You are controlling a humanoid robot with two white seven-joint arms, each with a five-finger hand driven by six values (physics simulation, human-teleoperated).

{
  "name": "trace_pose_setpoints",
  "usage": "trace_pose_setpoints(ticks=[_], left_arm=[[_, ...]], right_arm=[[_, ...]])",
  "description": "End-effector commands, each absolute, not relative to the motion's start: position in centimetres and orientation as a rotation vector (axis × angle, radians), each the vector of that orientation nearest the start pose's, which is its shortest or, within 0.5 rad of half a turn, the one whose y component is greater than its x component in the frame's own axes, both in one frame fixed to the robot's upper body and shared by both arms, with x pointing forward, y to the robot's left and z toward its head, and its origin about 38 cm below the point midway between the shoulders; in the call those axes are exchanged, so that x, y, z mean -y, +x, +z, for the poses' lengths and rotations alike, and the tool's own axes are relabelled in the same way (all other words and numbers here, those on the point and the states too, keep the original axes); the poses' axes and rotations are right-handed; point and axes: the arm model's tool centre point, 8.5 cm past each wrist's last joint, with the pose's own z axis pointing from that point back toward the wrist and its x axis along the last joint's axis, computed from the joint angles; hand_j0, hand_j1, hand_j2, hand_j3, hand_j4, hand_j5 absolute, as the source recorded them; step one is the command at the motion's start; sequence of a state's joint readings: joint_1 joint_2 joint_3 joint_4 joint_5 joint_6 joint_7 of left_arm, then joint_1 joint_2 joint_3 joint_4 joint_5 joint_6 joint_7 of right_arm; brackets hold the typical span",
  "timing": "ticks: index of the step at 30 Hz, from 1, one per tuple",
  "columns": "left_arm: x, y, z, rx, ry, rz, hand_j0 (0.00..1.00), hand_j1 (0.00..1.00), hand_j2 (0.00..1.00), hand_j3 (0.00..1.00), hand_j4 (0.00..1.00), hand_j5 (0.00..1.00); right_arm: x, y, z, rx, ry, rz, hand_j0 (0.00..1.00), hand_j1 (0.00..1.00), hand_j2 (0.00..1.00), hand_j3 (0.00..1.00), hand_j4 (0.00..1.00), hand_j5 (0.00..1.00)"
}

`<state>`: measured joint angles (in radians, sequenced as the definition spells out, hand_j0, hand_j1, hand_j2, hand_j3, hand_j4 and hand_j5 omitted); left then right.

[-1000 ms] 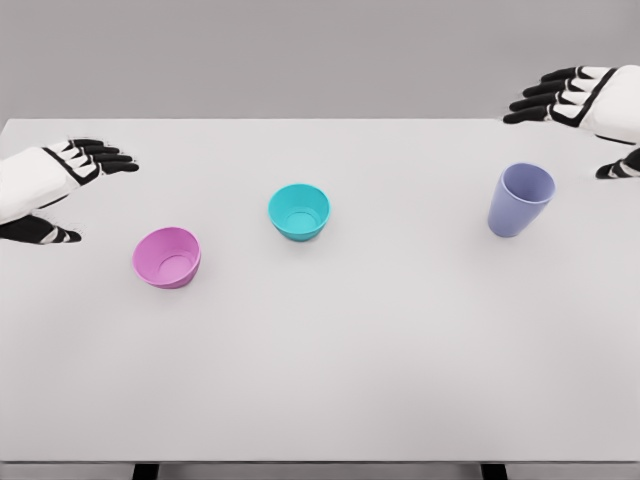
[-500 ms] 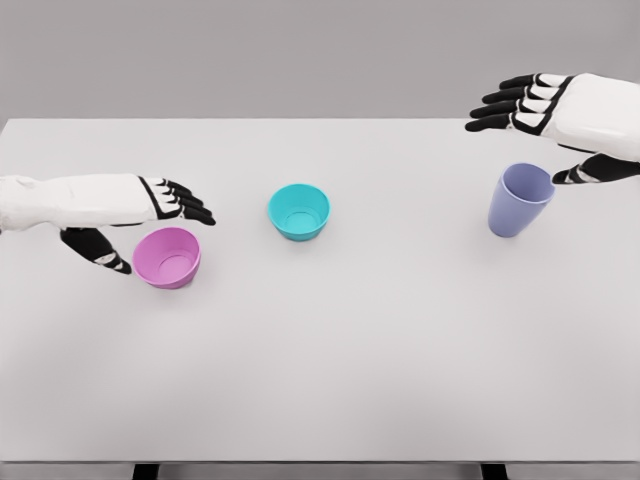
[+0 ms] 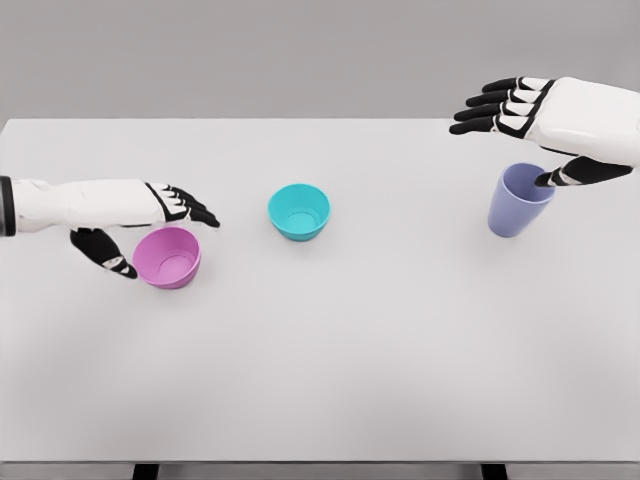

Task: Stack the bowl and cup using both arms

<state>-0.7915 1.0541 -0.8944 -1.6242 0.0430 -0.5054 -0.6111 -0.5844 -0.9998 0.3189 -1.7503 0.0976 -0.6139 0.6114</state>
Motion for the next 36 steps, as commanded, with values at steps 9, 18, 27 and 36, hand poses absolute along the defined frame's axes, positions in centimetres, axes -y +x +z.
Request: trace_pose_setpoints(ticks=[9, 18, 27, 36], left_arm=[[-30.9, 40.1, 23.5, 1.257, 0.097, -1.979, 1.0, 1.0, 1.0, 1.0, 1.0, 1.0], [-30.8, 40.0, 23.2, 1.184, 0.226, -2.12, 1.0, 1.0, 1.0, 1.0, 1.0, 1.0], [-30.3, 40.4, 22.9, 1.134, 0.322, -2.208, 1.0, 1.0, 1.0, 1.0, 1.0, 1.0], [-30.1, 40.3, 22.2, 1.127, 0.308, -2.2, 1.0, 1.0, 1.0, 1.0, 1.0, 1.0]], right_arm=[[31.7, 38.0, 34.8, -2.238, 0.616, -2.682, 1.0, 1.0, 1.0, 1.0, 1.0, 1.0], [31.7, 38.0, 34.8, -2.237, 0.614, -2.685, 1.0, 1.0, 1.0, 1.0, 1.0, 1.0], [31.8, 38.0, 34.7, -2.236, 0.614, -2.688, 1.0, 1.0, 1.0, 1.0, 1.0, 1.0], [32.0, 37.9, 34.8, -2.224, 0.621, -2.7, 1.0, 1.0, 1.0, 1.0, 1.0, 1.0]])
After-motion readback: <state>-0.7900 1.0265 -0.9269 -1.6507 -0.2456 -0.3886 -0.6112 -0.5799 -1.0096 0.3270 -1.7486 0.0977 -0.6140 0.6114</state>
